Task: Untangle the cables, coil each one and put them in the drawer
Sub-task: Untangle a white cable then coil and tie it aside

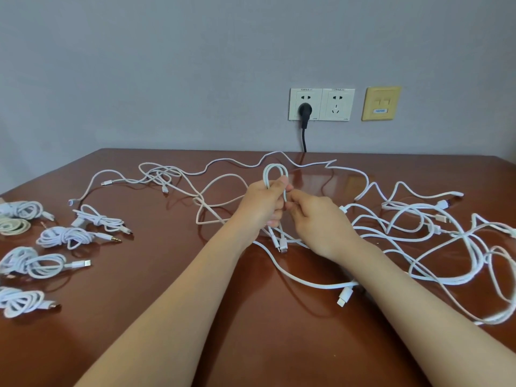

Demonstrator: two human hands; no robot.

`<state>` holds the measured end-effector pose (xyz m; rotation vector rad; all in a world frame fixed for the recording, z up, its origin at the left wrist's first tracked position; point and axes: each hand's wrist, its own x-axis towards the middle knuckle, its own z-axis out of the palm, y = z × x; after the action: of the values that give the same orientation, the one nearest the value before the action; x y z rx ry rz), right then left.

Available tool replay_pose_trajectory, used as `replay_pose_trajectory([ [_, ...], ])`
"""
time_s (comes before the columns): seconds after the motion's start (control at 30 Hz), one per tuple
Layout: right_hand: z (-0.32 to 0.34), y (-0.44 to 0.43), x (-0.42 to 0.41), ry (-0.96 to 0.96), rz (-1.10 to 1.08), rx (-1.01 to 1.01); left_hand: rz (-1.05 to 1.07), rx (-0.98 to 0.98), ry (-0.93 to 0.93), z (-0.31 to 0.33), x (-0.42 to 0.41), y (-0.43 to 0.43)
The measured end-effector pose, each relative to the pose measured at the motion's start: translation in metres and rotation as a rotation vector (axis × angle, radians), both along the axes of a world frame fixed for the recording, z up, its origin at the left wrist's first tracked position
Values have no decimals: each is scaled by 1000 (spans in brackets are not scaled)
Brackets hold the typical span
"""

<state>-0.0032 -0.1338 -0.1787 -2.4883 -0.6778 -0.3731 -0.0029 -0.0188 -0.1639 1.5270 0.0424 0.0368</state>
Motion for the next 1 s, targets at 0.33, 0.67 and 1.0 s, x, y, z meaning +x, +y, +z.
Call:
replay_pose_trajectory([
  [0.33, 7, 8, -9, -96, -47, -203, 118, 491, 23, -1, 3, 9],
  [0.67, 9, 3, -8, -66, -36, -87, -71, -368, 190, 8, 4, 17],
  [1.0, 8, -2, -7, -64, 70, -146, -100, -628, 100, 10, 3, 25],
])
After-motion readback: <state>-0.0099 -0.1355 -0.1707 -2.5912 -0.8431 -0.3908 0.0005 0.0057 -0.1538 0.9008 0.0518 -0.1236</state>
